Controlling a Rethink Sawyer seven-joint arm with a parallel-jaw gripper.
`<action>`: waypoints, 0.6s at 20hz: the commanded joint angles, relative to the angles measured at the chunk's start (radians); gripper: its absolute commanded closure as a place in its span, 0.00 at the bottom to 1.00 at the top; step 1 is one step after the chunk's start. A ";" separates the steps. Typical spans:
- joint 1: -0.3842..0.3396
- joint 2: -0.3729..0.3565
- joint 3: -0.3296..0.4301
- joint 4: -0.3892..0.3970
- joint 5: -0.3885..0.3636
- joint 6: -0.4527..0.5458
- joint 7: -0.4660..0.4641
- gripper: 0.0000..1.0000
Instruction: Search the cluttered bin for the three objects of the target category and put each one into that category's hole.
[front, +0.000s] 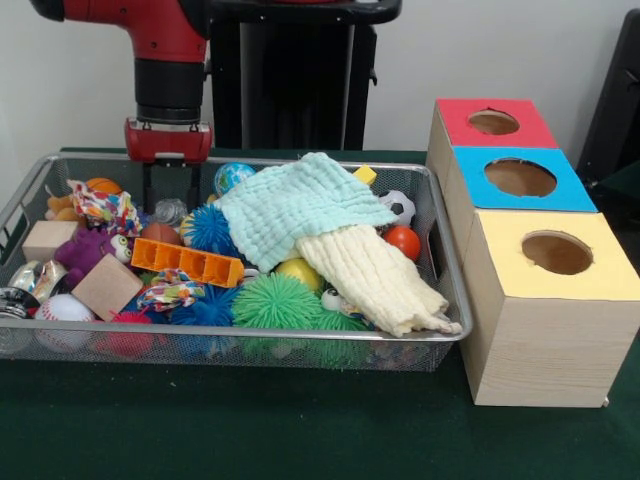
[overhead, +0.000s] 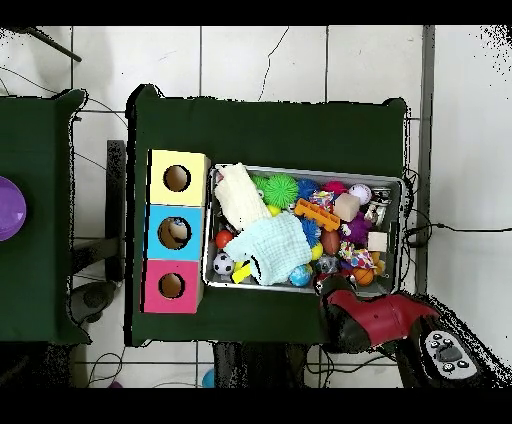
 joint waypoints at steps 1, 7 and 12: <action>0.018 0.060 0.048 -0.134 -0.040 -0.019 0.038 0.00; 0.065 0.101 -0.022 -0.155 -0.006 -0.068 0.056 0.00; 0.113 0.134 -0.091 -0.158 0.028 -0.121 0.063 0.00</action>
